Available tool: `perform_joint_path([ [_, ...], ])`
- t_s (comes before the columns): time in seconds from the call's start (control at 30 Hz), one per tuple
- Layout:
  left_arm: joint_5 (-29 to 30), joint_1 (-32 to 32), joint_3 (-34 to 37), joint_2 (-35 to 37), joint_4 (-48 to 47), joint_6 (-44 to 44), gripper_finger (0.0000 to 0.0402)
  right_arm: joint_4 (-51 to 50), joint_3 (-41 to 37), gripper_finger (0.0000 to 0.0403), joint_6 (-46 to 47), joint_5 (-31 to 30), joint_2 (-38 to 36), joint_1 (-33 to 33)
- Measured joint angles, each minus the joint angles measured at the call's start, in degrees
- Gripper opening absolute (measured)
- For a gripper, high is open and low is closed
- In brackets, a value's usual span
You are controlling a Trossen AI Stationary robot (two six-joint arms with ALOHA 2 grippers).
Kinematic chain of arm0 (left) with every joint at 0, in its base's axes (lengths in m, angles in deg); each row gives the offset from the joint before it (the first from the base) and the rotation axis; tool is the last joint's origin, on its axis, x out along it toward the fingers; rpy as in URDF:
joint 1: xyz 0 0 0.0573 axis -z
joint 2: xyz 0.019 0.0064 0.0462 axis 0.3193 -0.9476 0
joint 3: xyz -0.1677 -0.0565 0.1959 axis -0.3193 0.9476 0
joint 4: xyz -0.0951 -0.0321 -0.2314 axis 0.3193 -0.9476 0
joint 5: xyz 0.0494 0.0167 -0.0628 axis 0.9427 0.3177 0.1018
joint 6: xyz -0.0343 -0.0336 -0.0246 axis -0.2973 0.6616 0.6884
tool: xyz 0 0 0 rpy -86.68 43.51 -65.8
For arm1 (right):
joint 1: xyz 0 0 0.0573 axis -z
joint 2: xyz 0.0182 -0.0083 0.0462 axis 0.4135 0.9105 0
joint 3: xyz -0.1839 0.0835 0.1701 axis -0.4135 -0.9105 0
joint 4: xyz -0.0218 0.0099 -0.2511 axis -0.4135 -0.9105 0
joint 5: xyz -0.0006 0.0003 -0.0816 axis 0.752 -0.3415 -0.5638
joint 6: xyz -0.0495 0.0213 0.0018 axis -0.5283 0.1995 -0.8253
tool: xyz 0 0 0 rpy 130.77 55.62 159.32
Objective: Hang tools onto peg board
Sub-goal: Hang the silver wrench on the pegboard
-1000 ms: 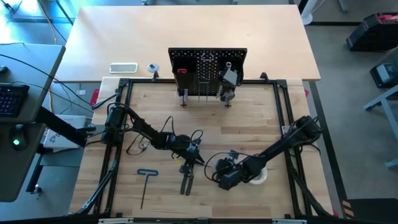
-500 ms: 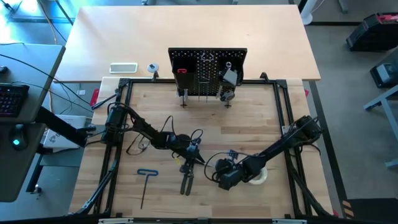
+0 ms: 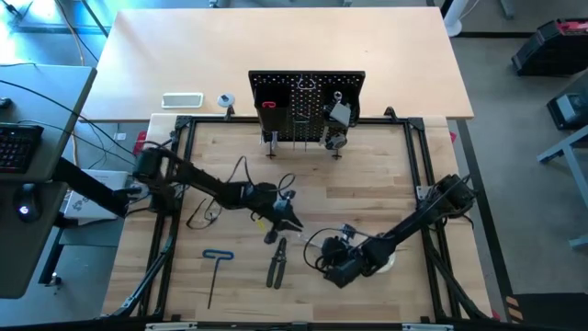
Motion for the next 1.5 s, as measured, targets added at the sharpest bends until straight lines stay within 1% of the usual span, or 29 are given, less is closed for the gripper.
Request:
perform_joint_path([
  [0.13,-0.33,-0.89,-0.07,7.14,-8.19,-1.24,0.0078,1.32,-0.11,0.0102,-0.2,-4.24,0.07,0.04],
  [0.3,0.36,-1.12,-0.07,15.97,-20.02,-4.44,0.0135,4.63,-0.09,0.0102,-3.41,-8.92,0.06,0.15],
  [0.4,4.07,-1.17,-0.09,20.7,-27.03,-5.96,0.0167,6.6,-0.04,0.0102,-5.94,-11.89,-0.02,0.27],
  [0.47,7.7,-1.65,-0.07,23.44,-31.03,-6.2,0.0181,7.72,-0.04,0.0102,-7.53,-13.85,-0.03,0.55],
  [0.57,11.93,-3.28,-0.07,27.24,-34.95,-5.36,0.0191,9.41,-0.02,0.0102,-9.52,-17.14,-0.05,0.89],
  [0.63,13.05,-4.75,0.17,29.48,-35.84,-3.6,0.0192,10.74,0.0,0.0102,-11.44,-19.3,-0.19,0.98],
  [0.7,13.15,-6.25,1.43,31.99,-33.58,-1.43,0.0192,12.38,0.02,0.0102,-13.51,-21.56,-0.36,1.23],
  [0.8,13.09,-8.57,5.28,35.81,-27.25,2.01,0.0192,13.99,0.02,0.0102,-16.47,-24.16,-0.99,1.34],
  [0.97,13.02,-12.03,13.17,42.32,-14.64,8.38,0.0192,14.7,0.04,0.0102,-20.09,-29.94,-2.57,1.54],
  [1.07,13.0,-12.75,18.37,44.12,-6.42,11.66,0.0192,16.0,0.07,0.0102,-23.42,-32.06,-3.14,2.19],
  [1.17,13.21,-12.7,23.21,43.85,2.1,14.91,0.0192,20.18,0.07,0.0102,-28.97,-33.14,-3.21,3.64],
  [1.23,14.47,-12.64,26.1,43.03,7.97,16.6,0.0192,23.94,0.09,0.0102,-33.47,-33.28,-3.21,5.03],
  [1.37,20.13,-11.33,30.91,40.6,20.21,18.92,0.0192,31.14,0.11,0.0102,-42.01,-33.88,-3.23,7.98],
  [1.5,24.18,-9.42,33.41,37.19,30.66,19.57,0.019,38.74,0.11,0.0102,-49.95,-33.72,-3.23,10.58],
])
